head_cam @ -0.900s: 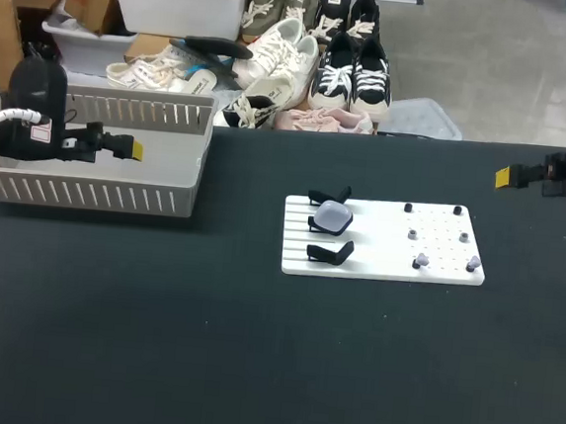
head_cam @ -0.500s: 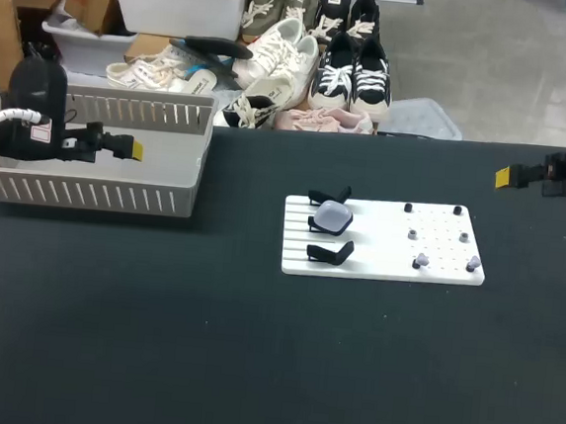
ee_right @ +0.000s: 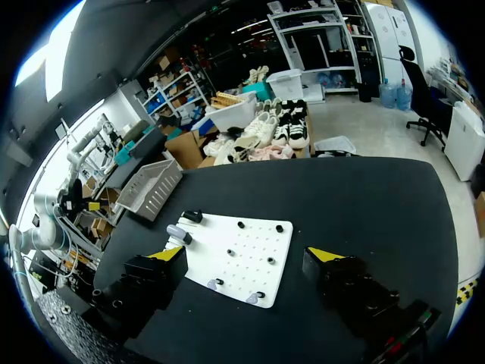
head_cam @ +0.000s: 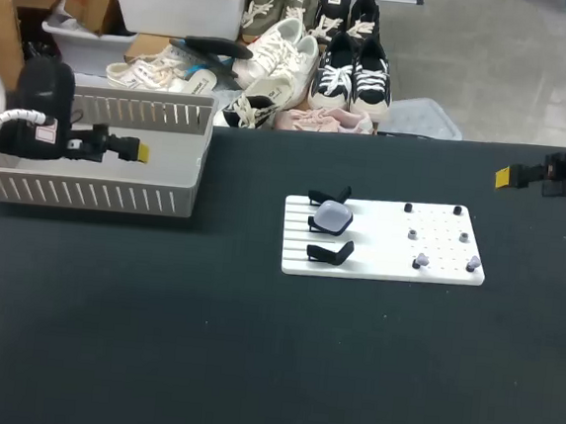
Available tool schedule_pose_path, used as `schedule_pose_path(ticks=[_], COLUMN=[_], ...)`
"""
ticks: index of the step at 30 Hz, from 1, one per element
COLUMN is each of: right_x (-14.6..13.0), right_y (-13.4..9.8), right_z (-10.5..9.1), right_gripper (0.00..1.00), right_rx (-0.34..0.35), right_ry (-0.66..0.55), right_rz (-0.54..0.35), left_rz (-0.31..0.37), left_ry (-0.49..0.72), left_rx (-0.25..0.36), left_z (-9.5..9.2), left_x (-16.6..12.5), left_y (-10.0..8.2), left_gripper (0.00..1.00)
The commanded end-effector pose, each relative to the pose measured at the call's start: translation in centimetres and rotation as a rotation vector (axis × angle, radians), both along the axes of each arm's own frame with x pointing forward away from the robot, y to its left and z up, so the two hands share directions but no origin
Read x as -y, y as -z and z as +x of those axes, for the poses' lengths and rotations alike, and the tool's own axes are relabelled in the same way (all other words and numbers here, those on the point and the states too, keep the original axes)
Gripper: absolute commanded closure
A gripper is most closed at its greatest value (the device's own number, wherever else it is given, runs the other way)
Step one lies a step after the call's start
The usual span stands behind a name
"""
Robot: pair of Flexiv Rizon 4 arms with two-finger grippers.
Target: Pick up each earbud case from the left stands, insert the matching earbuds, close the lid, and place the case in the box.
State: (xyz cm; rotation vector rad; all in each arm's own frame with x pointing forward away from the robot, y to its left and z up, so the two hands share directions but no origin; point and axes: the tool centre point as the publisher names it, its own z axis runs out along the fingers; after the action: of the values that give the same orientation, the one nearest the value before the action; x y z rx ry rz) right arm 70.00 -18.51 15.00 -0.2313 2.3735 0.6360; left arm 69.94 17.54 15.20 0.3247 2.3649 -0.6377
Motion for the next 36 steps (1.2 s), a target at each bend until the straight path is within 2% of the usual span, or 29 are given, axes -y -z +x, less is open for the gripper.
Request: schedule_pose_path(ticks=[1, 7, 14, 16, 21, 25, 36], right_x=[0.0, 0.0, 0.0, 0.0, 0.0, 0.0, 0.0], right_y=[0.0, 0.0, 0.0, 0.0, 0.0, 0.0, 0.0], right_z=[0.0, 0.0, 0.0, 0.0, 0.0, 0.0, 0.0], right_gripper=[0.00, 0.00, 0.00, 0.00, 0.00, 0.00, 0.00], right_rx=[0.000, 0.000, 0.000, 0.000, 0.000, 0.000, 0.000], right_ry=[0.000, 0.000, 0.000, 0.000, 0.000, 0.000, 0.000], right_rz=[0.000, 0.000, 0.000, 0.000, 0.000, 0.000, 0.000], left_rz=[-0.023, -0.035, 0.020, 0.034, 0.015, 0.040, 0.037], left_ry=[0.067, 0.247, 0.437, 0.477, 0.594, 0.671, 0.848], left_rx=[0.026, 0.119, 0.232, 0.259, 0.308, 0.350, 0.413], left_z=[0.6, 1.5, 2.6, 2.8, 3.3, 3.7, 4.7], left_x=[0.1, 1.2, 3.7, 4.5, 6.6, 8.8, 14.2], left_y=[-0.4, -1.9, -3.0, -2.9, -2.6, -1.9, 0.0], left_gripper=[0.00, 0.00, 0.00, 0.00, 0.00, 0.00, 0.00])
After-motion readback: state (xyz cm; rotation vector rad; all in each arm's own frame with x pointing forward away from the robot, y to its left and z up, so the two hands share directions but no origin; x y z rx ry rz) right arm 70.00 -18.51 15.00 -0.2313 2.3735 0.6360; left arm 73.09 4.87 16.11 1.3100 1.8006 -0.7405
